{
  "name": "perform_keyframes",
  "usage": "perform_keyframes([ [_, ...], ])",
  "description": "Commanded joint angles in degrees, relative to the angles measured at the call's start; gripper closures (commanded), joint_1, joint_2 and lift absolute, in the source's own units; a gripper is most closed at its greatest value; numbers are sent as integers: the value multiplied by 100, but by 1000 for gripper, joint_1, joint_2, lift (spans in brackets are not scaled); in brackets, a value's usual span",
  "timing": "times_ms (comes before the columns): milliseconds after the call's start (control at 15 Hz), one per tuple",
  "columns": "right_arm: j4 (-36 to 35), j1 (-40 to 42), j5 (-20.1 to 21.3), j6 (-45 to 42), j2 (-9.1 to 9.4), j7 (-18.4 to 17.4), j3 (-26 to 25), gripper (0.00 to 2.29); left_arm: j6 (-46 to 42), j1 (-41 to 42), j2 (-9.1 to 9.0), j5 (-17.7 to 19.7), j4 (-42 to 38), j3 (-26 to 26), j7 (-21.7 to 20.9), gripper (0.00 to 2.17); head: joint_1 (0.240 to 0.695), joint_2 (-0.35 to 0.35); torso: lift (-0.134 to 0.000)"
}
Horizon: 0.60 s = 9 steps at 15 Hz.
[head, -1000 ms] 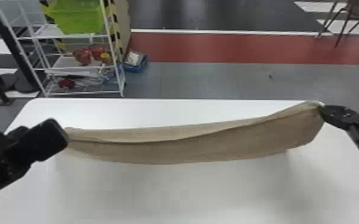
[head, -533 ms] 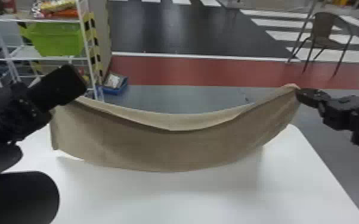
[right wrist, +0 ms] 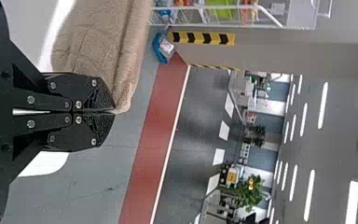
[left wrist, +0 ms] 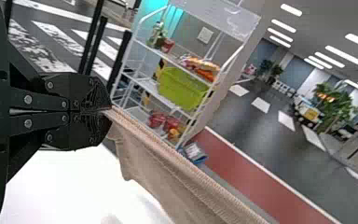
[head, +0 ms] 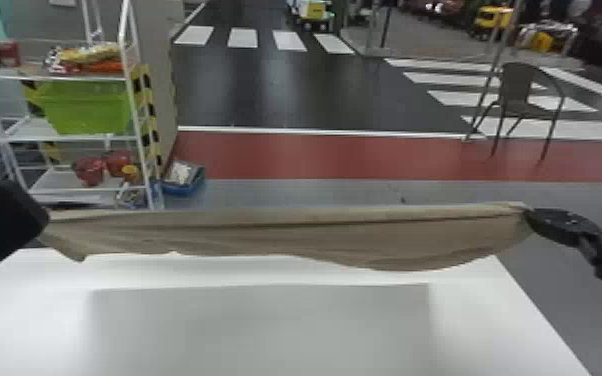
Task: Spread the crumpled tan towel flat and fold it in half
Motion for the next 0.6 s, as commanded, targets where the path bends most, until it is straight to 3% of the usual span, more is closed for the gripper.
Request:
perform_keyframes([
  [0,-118,1431,-93,-1541,144,38,-256,1301,-55,1414,142,91,-338,238,371,2071,585,-125,-123],
  [133,66,1923,-14,-2226,320,109,-220,1301,-73,2003,159,127,-241,220,599,2071,673,-109,-123],
  [200,84,2134,-5,-2332,329,126,-185,1301,-73,2179,186,118,-180,212,590,2071,695,-99,-123],
  [467,101,2969,267,-3158,285,399,-10,1301,-55,2820,563,-32,198,247,634,2071,695,-65,-123],
  [533,180,3101,346,-3334,276,416,17,1301,-38,2979,581,-32,277,343,775,2074,695,-51,-123],
])
